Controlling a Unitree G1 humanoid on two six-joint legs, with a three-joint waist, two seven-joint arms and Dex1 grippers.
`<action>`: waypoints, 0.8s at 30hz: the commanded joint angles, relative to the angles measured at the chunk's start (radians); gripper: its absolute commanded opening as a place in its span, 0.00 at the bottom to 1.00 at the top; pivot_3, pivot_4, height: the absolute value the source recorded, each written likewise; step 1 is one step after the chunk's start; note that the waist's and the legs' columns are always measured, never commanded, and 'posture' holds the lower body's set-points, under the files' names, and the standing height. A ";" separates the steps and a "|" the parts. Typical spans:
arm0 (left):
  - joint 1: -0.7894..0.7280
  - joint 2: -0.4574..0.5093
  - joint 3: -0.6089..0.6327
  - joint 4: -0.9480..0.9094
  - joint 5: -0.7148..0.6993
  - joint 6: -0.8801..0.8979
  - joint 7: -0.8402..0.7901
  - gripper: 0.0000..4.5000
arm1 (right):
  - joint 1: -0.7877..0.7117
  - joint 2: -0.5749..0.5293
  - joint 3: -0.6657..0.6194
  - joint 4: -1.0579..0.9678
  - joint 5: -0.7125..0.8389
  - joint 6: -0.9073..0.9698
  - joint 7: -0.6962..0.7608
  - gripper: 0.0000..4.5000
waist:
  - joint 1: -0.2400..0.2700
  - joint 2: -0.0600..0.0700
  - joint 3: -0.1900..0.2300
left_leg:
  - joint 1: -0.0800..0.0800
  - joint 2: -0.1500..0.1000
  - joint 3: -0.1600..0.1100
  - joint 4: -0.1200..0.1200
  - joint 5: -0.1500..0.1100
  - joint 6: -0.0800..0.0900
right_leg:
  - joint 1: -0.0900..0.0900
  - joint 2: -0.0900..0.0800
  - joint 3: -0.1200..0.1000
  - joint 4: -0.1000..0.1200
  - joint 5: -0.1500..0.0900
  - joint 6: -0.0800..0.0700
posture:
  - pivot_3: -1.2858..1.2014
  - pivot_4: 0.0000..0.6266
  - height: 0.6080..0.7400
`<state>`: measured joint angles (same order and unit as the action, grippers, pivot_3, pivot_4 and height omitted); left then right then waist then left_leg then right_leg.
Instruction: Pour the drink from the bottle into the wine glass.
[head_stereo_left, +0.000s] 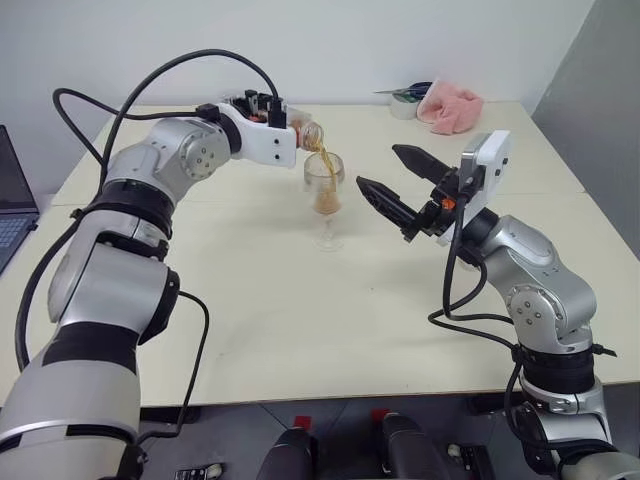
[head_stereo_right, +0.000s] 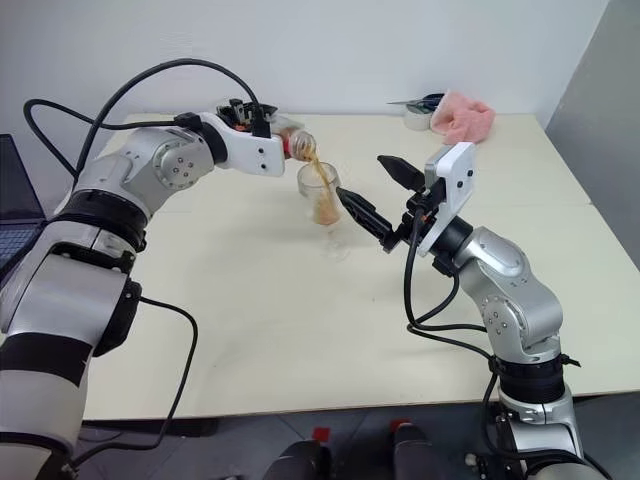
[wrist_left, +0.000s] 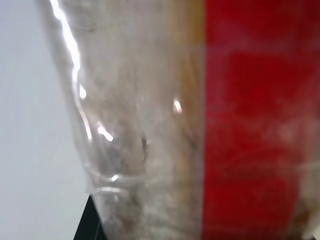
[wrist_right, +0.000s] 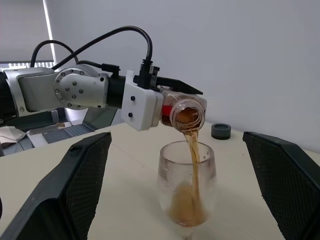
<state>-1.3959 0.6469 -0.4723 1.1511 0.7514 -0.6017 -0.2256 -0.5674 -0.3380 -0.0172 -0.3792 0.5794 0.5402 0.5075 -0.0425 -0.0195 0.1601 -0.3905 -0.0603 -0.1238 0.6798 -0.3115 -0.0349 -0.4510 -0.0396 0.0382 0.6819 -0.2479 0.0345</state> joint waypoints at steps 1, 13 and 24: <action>-0.051 0.023 0.001 -0.004 0.003 -0.010 0.028 0.35 | -0.013 -0.001 -0.017 -0.024 0.009 -0.010 0.000 1.00 | 0.000 0.000 0.000 | 0.000 0.000 0.000 0.000 0.000 0.000 | 0.000 0.000 0.000 0.000 0.000 0.000 | 0.52 0.24 1.00; -0.066 0.031 -0.008 0.002 0.013 -0.017 0.031 0.35 | -0.010 0.008 -0.011 -0.026 0.002 -0.013 -0.006 1.00 | 0.000 0.000 0.000 | 0.000 0.000 0.000 0.000 0.000 0.000 | 0.000 0.000 0.000 0.000 0.000 0.000 | 0.52 0.24 1.00; -0.074 0.034 -0.026 0.012 0.020 -0.022 0.034 0.35 | -0.004 0.005 -0.018 -0.009 0.001 -0.026 0.011 1.00 | -0.002 0.000 0.000 | 0.000 0.000 0.000 0.000 0.000 0.000 | 0.000 0.000 0.000 0.000 0.000 0.000 | 0.52 0.24 1.00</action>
<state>-1.4283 0.6638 -0.5063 1.1758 0.7714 -0.6193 -0.2080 -0.5671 -0.3328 -0.0172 -0.3683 0.5725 0.5365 0.5118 -0.0446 -0.0196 0.1601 -0.3905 -0.0603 -0.1237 0.6800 -0.3114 -0.0348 -0.4511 -0.0395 0.0382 0.6821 -0.2479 0.0345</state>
